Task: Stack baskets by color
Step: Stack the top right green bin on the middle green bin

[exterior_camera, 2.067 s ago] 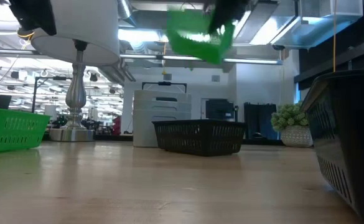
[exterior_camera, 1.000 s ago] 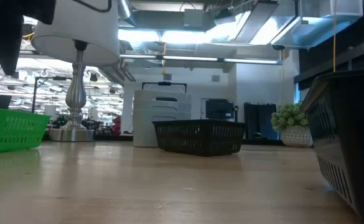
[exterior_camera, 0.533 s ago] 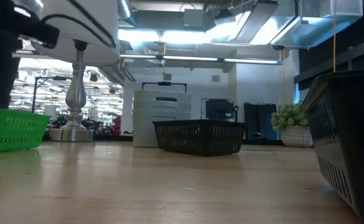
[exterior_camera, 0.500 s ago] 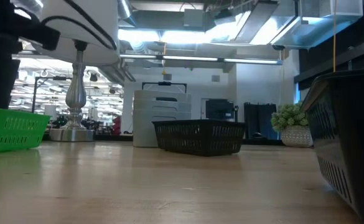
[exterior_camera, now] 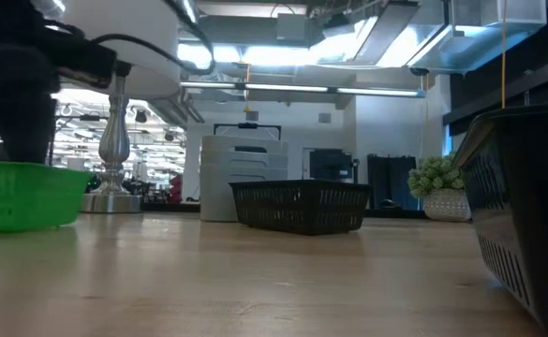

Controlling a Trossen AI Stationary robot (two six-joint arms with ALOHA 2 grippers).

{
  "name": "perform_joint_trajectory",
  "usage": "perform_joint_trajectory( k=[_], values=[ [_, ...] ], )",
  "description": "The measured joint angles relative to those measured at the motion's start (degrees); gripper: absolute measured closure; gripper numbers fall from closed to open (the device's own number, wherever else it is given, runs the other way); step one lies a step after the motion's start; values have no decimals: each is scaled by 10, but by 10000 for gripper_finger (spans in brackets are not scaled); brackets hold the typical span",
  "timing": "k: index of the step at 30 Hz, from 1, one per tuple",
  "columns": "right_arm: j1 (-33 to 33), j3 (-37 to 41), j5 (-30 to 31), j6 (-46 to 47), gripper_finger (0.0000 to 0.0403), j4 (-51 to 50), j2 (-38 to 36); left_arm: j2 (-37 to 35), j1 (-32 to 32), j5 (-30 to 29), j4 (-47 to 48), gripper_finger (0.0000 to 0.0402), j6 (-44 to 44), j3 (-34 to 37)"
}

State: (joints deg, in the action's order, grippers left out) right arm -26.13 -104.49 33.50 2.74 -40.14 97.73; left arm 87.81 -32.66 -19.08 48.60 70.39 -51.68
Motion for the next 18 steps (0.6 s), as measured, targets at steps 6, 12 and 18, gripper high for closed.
perform_joint_trajectory(
  k=[6, 12, 18],
  values=[
    [0, 0, 0, 0, 403, 0, 0, 0, 23, -13, -76, 335, -91, 0],
    [0, 0, 0, 0, 403, 0, 0, -7, 37, -52, -125, 335, -144, -2],
    [0, 0, 9, 0, 403, 0, 0, -58, 22, -89, -57, 335, -155, -36]
  ],
)
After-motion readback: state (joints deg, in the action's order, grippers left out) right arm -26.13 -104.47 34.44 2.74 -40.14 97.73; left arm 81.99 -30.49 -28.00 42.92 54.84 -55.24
